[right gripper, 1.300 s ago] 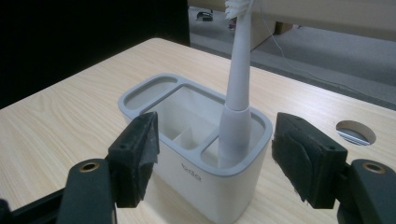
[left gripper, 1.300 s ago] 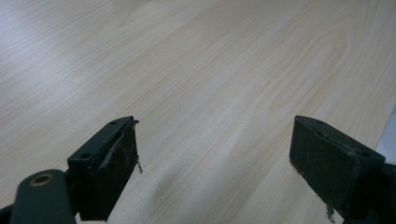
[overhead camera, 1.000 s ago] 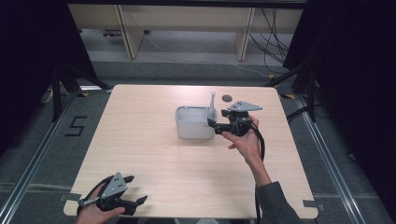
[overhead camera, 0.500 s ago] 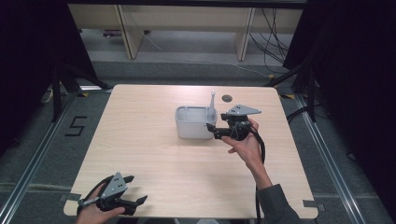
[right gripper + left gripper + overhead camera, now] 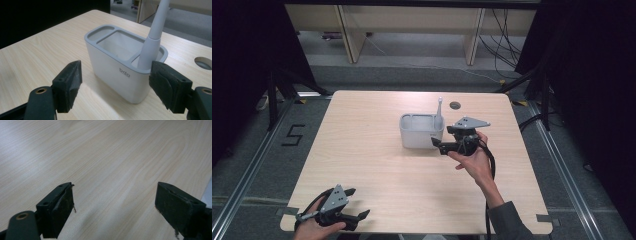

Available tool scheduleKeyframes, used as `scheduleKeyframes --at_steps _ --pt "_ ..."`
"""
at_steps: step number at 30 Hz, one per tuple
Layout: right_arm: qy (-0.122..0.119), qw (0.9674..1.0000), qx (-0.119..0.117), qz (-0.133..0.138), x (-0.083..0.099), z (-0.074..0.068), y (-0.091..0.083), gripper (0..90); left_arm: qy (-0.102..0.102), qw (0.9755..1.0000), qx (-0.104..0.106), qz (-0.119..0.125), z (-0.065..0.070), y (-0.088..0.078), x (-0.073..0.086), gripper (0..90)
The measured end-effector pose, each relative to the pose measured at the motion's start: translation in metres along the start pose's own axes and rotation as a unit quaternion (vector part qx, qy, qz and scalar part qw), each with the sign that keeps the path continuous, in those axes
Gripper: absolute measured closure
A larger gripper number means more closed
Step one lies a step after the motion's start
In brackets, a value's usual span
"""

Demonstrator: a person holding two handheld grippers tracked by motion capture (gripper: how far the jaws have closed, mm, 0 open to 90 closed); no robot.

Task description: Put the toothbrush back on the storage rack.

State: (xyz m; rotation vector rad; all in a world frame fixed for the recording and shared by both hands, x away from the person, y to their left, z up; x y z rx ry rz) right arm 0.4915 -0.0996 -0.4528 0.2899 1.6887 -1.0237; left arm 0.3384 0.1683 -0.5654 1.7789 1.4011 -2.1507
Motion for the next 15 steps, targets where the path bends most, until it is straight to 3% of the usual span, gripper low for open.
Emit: scheduleKeyframes --at_steps 2,5,6,10,12,13,15 --pt "-0.008 1.0 -0.001 0.0 0.001 -0.001 0.0 27.2 0.0 1.0 0.0 0.0 0.0 0.0 0.0 14.7" --pt "-0.002 1.0 -0.004 -0.003 0.003 -0.005 0.0 27.1 0.001 1.0 0.0 -0.001 0.0 0.0 0.0 14.7" --pt "-0.005 1.0 -0.006 0.001 0.004 -0.006 0.001 26.9 -0.011 0.9999 0.006 0.0 0.003 0.0 0.0 14.7" --pt "-0.004 0.9999 -0.006 -0.009 0.008 -0.008 -0.003 26.5 -0.012 0.9999 0.005 0.0 0.002 0.0 0.0 14.7" --pt "0.001 1.0 -0.008 -0.004 0.009 -0.011 -0.003 26.3 -0.002 1.0 0.002 0.003 0.0 0.0 -0.001 14.7" --pt "-0.012 0.9999 -0.005 -0.005 0.01 -0.009 -0.004 26.2 0.0 1.0 0.0 0.0 0.0 0.0 0.0 14.7" --pt "0.006 0.9999 -0.008 -0.013 0.014 -0.014 -0.005 26.0 0.002 1.0 -0.001 0.0 -0.001 0.0 0.0 14.7"
Point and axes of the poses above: each handheld gripper's, and its own axes: y roughly forward along the jaws, x roughly out of its underside, z roughly to its right, the point moved 10 cm from there along y, roughly forward along the jaws, and after that the axes turned 2 degrees about x, right-handed, at the moved point
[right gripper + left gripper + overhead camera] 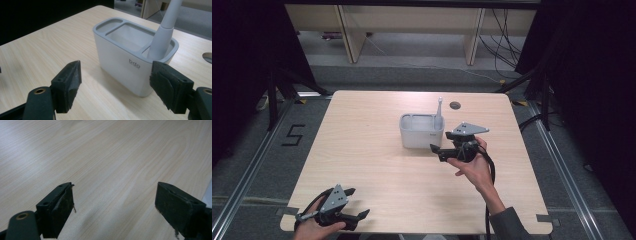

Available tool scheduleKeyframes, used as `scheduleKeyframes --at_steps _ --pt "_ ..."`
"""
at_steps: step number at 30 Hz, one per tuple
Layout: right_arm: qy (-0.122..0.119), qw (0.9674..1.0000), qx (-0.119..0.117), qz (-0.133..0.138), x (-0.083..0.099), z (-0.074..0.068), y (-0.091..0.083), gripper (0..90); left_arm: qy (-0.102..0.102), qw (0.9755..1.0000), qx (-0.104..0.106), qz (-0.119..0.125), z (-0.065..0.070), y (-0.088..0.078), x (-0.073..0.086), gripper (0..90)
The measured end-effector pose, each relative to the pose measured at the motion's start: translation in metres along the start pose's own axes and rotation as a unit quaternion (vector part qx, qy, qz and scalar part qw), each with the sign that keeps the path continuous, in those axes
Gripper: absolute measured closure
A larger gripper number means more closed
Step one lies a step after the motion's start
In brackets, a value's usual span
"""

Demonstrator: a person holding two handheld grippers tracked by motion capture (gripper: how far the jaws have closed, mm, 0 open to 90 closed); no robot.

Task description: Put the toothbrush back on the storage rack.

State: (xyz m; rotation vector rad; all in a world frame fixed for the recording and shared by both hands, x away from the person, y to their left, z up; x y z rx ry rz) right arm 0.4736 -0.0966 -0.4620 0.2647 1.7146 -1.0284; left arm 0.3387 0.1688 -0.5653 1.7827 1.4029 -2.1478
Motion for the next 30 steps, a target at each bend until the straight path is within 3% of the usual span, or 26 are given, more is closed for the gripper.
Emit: scheduleKeyframes --at_steps 3,4,6,8,9,10,11,13,17,19,25,26,29,30 --pt "-0.019 0.9998 -0.002 0.001 0.004 0.0 0.0 25.5 -0.001 1.0 0.003 0.002 0.001 0.0 -0.001 14.7" --pt "-0.007 1.0 -0.002 -0.002 0.006 -0.003 -0.001 25.5 -0.015 0.9998 0.01 0.008 0.004 0.001 -0.001 14.7" --pt "-0.015 0.9999 -0.008 -0.002 0.009 -0.004 0.0 25.4 -0.015 0.9998 0.01 0.005 0.004 0.0 -0.001 14.7" --pt "-0.005 0.9999 -0.01 -0.009 0.013 -0.008 -0.002 25.4 -0.02 0.9997 0.009 0.013 0.005 0.001 -0.002 14.7" --pt "-0.017 0.9998 -0.006 -0.004 0.013 -0.006 -0.001 25.4 -0.016 0.9998 0.009 0.008 0.004 0.001 -0.001 14.7" --pt "-0.002 0.9999 -0.013 -0.007 0.016 -0.01 -0.002 25.4 -0.015 0.9998 0.008 0.009 0.004 0.001 -0.001 14.7" --pt "-0.022 0.9996 -0.016 -0.01 0.017 -0.009 -0.002 25.2 -0.015 0.9998 0.008 0.009 0.004 0.001 -0.001 14.7" --pt "-0.014 0.9997 -0.015 -0.012 0.021 -0.011 -0.002 25.1 0.001 1.0 -0.001 0.0 0.0 0.0 0.0 14.7" --pt "-0.024 0.9993 -0.025 -0.017 0.029 -0.015 -0.002 25.0 -0.006 0.9999 0.012 -0.005 0.003 0.0 0.001 14.7" --pt "-0.013 0.9994 -0.025 -0.023 0.033 -0.019 -0.002 25.0 -0.005 0.9999 0.011 -0.005 0.003 0.0 0.001 14.7" --pt "-0.023 0.9989 -0.029 -0.028 0.043 -0.023 -0.002 25.0 -0.006 0.9999 0.011 -0.005 0.003 0.0 0.001 14.7" --pt "-0.008 0.9986 -0.035 -0.039 0.047 -0.027 -0.004 25.0 -0.006 0.9999 0.011 -0.005 0.003 0.0 0.001 14.7" --pt "-0.025 0.9984 -0.037 -0.034 0.05 -0.027 -0.004 25.0 0.0 0.9999 0.008 -0.008 0.001 -0.001 0.001 14.7" --pt "-0.019 0.9985 -0.035 -0.038 0.051 -0.028 -0.005 24.9 0.0 0.9999 0.008 -0.008 0.002 -0.001 0.001 14.7"
Point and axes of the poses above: each handheld gripper's, and its own axes: y roughly forward along the jaws, x roughly out of its underside, z roughly to its right, the point moved 10 cm from there along y, roughly forward along the jaws, and after that the axes turned 2 degrees about x, right-handed, at the moved point
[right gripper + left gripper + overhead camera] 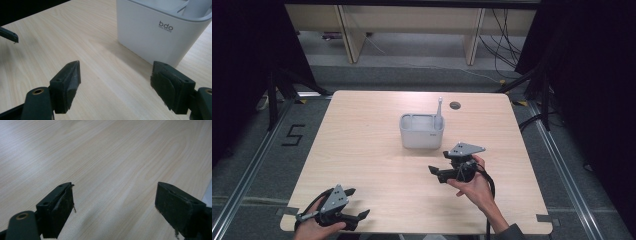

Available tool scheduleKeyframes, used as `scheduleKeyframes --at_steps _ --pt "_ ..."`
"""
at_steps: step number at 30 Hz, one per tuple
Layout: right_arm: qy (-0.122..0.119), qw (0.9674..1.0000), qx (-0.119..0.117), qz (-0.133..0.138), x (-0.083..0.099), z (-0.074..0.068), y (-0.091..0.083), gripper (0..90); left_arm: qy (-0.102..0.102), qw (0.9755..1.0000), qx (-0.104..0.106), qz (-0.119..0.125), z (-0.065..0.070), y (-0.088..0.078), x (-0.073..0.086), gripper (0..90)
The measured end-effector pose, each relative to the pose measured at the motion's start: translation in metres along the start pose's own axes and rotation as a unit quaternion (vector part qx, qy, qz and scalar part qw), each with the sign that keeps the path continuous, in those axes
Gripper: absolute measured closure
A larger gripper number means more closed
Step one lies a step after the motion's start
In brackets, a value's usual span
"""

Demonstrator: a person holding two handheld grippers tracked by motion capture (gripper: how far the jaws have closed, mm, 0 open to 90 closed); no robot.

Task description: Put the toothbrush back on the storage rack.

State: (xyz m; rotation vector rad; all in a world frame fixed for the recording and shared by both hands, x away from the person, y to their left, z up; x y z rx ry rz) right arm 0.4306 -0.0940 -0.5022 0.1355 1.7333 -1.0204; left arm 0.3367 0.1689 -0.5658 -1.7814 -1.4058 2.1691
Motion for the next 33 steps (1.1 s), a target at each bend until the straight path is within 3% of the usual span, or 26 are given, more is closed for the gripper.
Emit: scheduleKeyframes --at_steps 1,4,9,10,12,15,18,22,23,24,33 --pt "-0.012 0.9999 0.004 0.006 0.0 0.002 0.0 24.9 0.0 1.0 0.0 0.0 0.0 0.0 0.0 14.7" --pt "-0.007 1.0 -0.003 0.0 0.005 -0.003 -0.002 24.9 -0.012 0.9999 0.003 0.007 0.002 0.001 -0.001 14.7" --pt "0.003 0.9999 -0.007 -0.007 0.012 -0.006 -0.003 24.7 -0.008 1.0 0.002 0.005 0.002 0.001 0.0 14.7" --pt "-0.009 0.9999 -0.009 -0.005 0.013 -0.005 -0.002 24.6 -0.008 1.0 0.002 0.005 0.002 0.001 0.0 14.7" --pt "0.008 0.9999 -0.007 -0.01 0.017 -0.007 -0.003 24.4 -0.008 0.9999 0.002 0.005 0.002 0.001 0.0 14.7" --pt "-0.007 0.9999 -0.004 -0.007 0.02 -0.006 -0.002 24.0 -0.008 1.0 0.002 0.005 0.002 0.001 0.0 14.7" --pt "0.008 0.9998 -0.01 -0.012 0.024 -0.01 -0.004 23.6 -0.008 0.9999 0.003 0.005 0.002 0.001 0.0 14.7" --pt "0.0 0.9999 -0.01 -0.013 0.028 -0.01 -0.005 22.9 -0.008 1.0 0.003 0.004 0.002 0.001 0.0 14.7" --pt "0.012 0.9997 -0.01 -0.017 0.03 -0.013 -0.005 22.7 -0.008 1.0 0.003 0.004 0.002 0.001 0.0 14.7" --pt "0.002 0.9999 -0.011 -0.012 0.03 -0.012 -0.005 22.4 -0.007 1.0 0.003 0.003 0.002 0.001 0.0 14.7" --pt "0.008 0.9997 -0.017 -0.016 0.037 -0.016 -0.009 20.2 -0.008 0.9999 0.004 0.008 0.002 0.002 -0.001 14.7"
Point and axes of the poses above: each handheld gripper's, and its own axes: y roughly forward along the jaws, x roughly out of its underside, z roughly to its right, the point moved 10 cm from there along y, roughly forward along the jaws, and after that the axes turned 2 degrees about x, right-handed, at the moved point
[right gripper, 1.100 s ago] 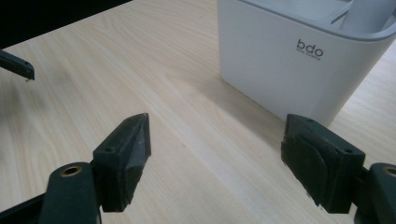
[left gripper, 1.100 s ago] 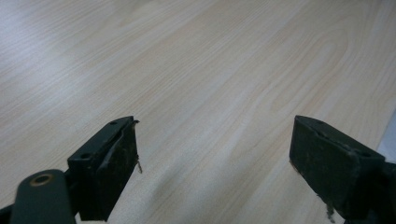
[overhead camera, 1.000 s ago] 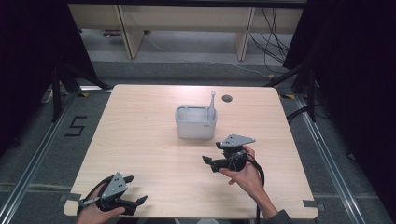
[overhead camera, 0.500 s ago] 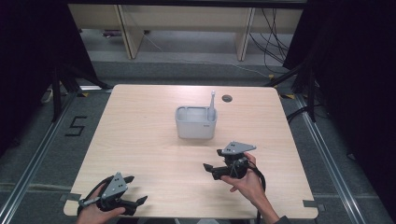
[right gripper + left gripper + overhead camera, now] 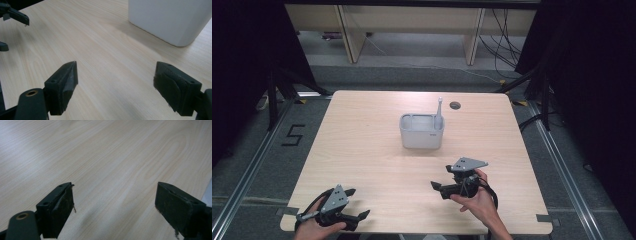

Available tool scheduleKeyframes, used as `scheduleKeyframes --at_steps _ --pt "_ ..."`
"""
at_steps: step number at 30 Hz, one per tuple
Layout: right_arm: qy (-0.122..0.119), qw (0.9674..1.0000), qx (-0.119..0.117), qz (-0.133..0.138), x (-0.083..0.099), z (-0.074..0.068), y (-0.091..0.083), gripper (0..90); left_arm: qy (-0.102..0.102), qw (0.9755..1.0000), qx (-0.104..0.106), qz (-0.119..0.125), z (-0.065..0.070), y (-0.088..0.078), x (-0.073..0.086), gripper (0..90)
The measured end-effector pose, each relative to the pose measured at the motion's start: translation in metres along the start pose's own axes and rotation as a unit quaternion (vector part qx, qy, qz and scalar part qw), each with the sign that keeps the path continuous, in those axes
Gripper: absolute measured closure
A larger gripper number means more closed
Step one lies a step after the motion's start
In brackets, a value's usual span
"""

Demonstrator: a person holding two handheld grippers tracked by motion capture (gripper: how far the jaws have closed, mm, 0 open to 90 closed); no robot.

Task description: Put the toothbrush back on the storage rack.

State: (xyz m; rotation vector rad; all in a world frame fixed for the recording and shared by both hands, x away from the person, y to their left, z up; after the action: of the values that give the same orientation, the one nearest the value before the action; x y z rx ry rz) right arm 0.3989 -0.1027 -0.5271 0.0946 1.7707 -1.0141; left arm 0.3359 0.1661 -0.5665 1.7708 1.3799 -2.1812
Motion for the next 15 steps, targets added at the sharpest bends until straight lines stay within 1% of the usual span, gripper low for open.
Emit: scheduleKeyframes --at_steps 1,2,3,4,5,6,7,9,11,12,13,14,15 --pt "0.003 1.0 0.002 -0.002 0.001 0.0 -0.001 20.1 0.0 1.0 -0.001 -0.004 0.0 -0.001 0.001 14.7" --pt "0.001 1.0 -0.004 -0.001 0.002 -0.002 -0.002 20.0 0.0 1.0 0.002 -0.005 0.0 -0.001 0.001 14.7" --pt "0.001 1.0 -0.004 -0.001 0.002 -0.002 -0.002 20.0 0.0 1.0 0.002 -0.005 0.0 -0.001 0.001 14.7" --pt "0.005 1.0 -0.004 -0.003 0.004 -0.002 -0.003 19.7 0.0 1.0 -0.001 0.001 0.0 0.0 0.0 14.7" --pt "-0.002 1.0 -0.009 -0.001 0.004 -0.002 -0.003 19.6 0.0 1.0 0.001 0.0 0.0 0.0 0.0 14.7" --pt "-0.001 1.0 0.0 0.0 0.005 -0.001 -0.004 19.3 0.001 1.0 0.003 -0.003 0.0 -0.001 0.0 14.7" --pt "0.014 0.9999 0.0 -0.007 0.007 -0.003 -0.005 19.1 0.001 1.0 0.002 -0.002 0.0 0.0 0.0 14.7" --pt "0.007 1.0 0.003 -0.006 0.008 -0.001 -0.006 19.1 0.0 1.0 0.002 -0.001 0.0 0.0 0.0 14.7" --pt "0.019 0.9998 0.004 -0.008 0.01 -0.002 -0.007 18.9 0.006 1.0 -0.002 -0.004 -0.001 -0.001 0.0 14.7" --pt "0.012 0.9999 0.004 -0.008 0.011 0.0 -0.008 18.8 0.005 1.0 -0.001 -0.001 -0.001 0.0 0.0 14.7" --pt "0.012 0.9999 0.007 -0.007 0.011 0.001 -0.008 18.8 0.004 1.0 -0.001 -0.001 -0.001 0.0 0.0 14.7" --pt "0.005 0.9999 0.009 -0.001 0.011 0.002 -0.008 18.8 0.003 1.0 -0.001 -0.001 -0.001 0.0 0.0 14.7" --pt "0.016 0.9998 0.006 -0.005 0.013 0.0 -0.009 18.8 0.003 1.0 -0.001 -0.001 -0.001 0.0 0.0 14.7"
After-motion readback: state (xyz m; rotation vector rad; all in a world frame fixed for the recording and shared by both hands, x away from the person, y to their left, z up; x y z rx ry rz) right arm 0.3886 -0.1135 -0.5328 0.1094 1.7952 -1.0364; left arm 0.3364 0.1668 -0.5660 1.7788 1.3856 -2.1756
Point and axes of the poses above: each handheld gripper's, and its own axes: y roughly forward along the jaws, x roughly out of its underside, z roughly to its right, the point moved 10 cm from there along y, roughly forward along the jaws, and after that the axes turned 2 degrees about x, right-handed, at the moved point
